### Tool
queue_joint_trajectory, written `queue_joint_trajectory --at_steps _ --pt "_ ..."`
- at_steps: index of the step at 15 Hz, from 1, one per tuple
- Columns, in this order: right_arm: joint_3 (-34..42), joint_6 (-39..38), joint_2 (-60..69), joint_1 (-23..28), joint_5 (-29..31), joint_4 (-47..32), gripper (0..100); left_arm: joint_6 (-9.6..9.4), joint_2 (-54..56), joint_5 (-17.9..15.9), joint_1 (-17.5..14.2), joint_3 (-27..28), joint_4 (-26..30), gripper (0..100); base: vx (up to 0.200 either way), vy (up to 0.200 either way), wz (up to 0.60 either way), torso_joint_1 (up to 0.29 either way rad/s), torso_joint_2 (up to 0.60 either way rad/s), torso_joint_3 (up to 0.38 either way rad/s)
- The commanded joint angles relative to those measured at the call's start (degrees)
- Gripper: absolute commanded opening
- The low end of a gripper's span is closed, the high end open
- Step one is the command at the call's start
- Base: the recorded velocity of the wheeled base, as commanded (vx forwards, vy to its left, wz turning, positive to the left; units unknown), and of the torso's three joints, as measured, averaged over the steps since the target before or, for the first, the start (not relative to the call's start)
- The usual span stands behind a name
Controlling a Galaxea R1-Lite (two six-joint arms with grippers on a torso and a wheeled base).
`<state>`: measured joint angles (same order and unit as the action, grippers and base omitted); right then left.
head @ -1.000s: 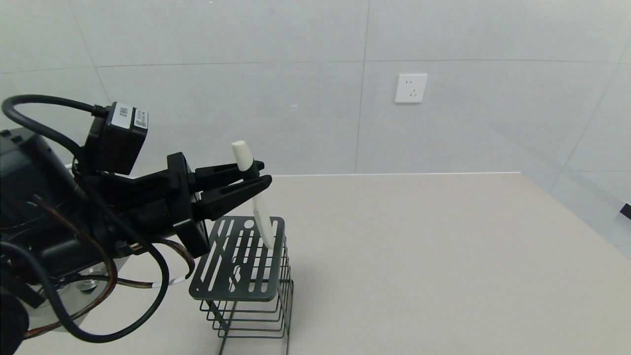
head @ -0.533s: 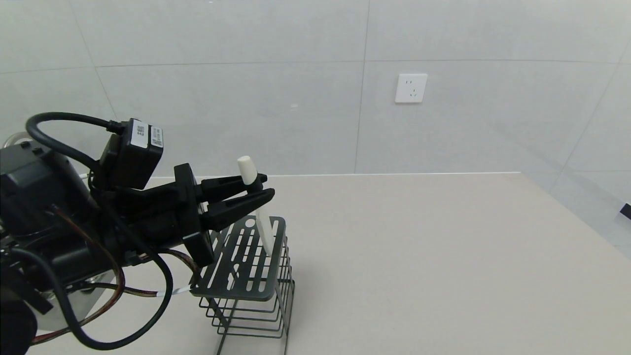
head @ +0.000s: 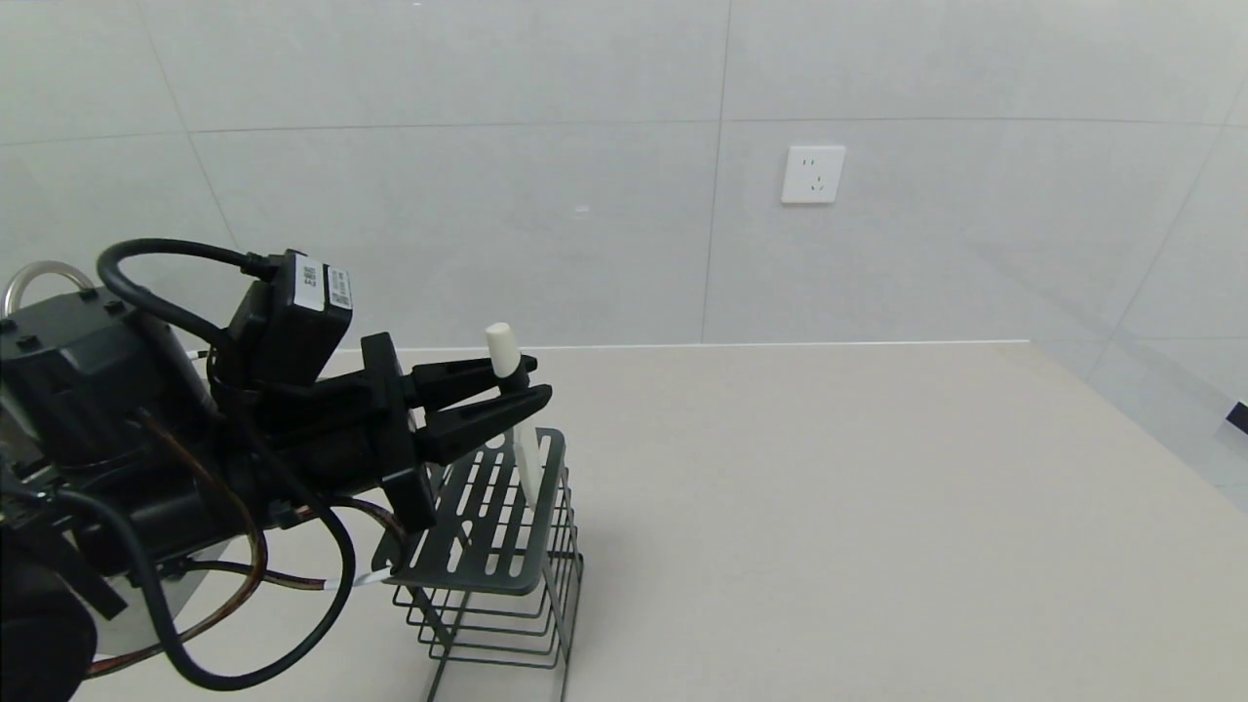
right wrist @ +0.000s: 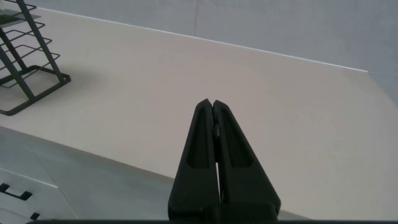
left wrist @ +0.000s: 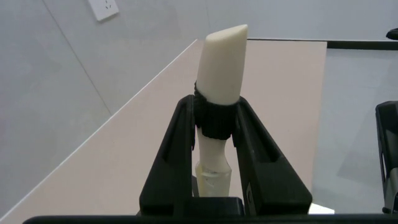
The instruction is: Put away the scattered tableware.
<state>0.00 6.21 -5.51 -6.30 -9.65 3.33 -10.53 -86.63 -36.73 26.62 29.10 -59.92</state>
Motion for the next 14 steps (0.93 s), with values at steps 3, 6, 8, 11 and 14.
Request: queue_joint_trajectory --at_steps 3,6,8,11,14 --pt "0.00 0.04 -0.11 -0.03 -0.01 0.01 0 -0.01 -0.74 -0.01 0.01 -0.89 -0.11 0 0.000 0.000 0.00 0.000 0.00 0.000" --pt "0.00 0.04 -0.11 -0.03 -0.01 0.01 0 -0.10 -1.35 -0.01 0.09 -1.85 -0.20 0 0.000 0.000 0.00 0.000 0.00 0.000" --pt "0.00 0.04 -0.03 -0.03 -0.01 0.01 0 -0.19 -2.14 -0.01 0.09 -2.38 -0.64 0 0.000 0.000 0.00 0.000 0.00 0.000" --pt "0.00 0.04 -0.11 -0.03 -0.01 0.01 0 -0.10 -3.81 -0.01 0.09 -4.49 -4.59 0 0.000 0.000 0.00 0.000 0.00 0.000" --pt "0.00 0.04 -0.11 -0.03 -0.01 0.01 0 -0.10 -4.96 -0.01 0.09 -5.63 -6.97 0 0.000 0.000 0.00 0.000 0.00 0.000"
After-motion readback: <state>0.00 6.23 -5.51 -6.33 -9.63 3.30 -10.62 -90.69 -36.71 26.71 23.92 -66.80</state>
